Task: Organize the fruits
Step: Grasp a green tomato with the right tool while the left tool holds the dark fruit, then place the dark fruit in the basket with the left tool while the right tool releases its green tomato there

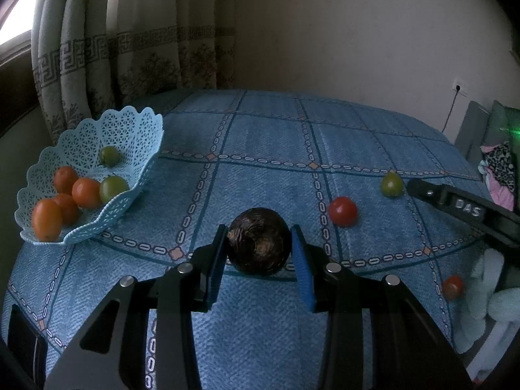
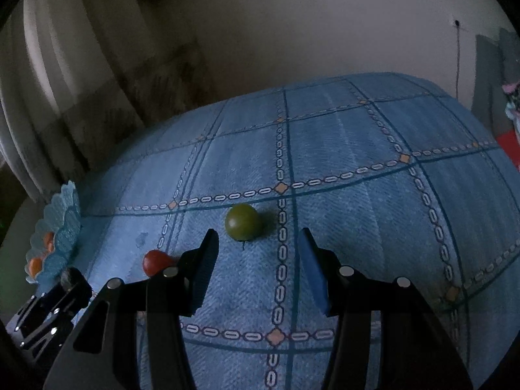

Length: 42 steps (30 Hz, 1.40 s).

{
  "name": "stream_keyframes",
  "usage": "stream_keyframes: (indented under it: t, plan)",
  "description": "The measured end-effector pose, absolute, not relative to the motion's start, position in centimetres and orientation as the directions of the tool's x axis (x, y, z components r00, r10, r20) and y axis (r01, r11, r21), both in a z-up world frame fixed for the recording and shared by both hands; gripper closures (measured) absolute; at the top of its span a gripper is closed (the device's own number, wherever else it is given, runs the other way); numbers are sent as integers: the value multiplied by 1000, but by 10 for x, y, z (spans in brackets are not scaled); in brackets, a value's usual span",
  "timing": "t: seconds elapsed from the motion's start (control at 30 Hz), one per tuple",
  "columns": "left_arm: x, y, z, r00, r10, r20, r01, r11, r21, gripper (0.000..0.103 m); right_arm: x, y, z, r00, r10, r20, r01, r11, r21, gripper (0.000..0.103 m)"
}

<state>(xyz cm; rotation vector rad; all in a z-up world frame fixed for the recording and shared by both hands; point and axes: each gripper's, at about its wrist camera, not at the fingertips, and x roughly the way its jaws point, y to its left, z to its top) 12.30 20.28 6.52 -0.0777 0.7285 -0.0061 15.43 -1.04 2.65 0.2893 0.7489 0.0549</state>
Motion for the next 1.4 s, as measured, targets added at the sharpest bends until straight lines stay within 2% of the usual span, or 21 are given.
stream_keyframes:
  t: [0.17, 0.33, 0.5, 0.53, 0.57, 0.93, 1.4]
  plan:
    - [122, 201, 66, 748, -31, -663, -21, 997, -71, 64, 172, 0, 31, 721, 146, -677, 21, 972, 233, 51]
    - [123, 202, 65, 747, -31, -664, -23, 997, -73, 63, 197, 9, 26, 663, 99, -742, 40, 985, 167, 52]
    - [125, 203, 64, 744, -36, -668, -25, 996, -82, 64, 199, 18, 17, 628, 130, -767, -11, 987, 158, 67]
    - [124, 203, 64, 745, -36, -666, -24, 997, -80, 64, 198, 21, 18, 635, 111, -764, -14, 991, 132, 73]
    - [124, 202, 65, 748, -36, -662, -22, 997, -79, 64, 198, 22, 19, 641, 98, -761, -12, 993, 118, 74]
    - [121, 208, 68, 761, -31, -648, -34, 996, -87, 63, 172, 7, 46, 716, 175, -676, -32, 975, 219, 74]
    - [109, 257, 101, 803, 27, -596, -121, 986, -117, 63, 151, 48, 84, 749, 246, -615, -121, 964, 238, 74]
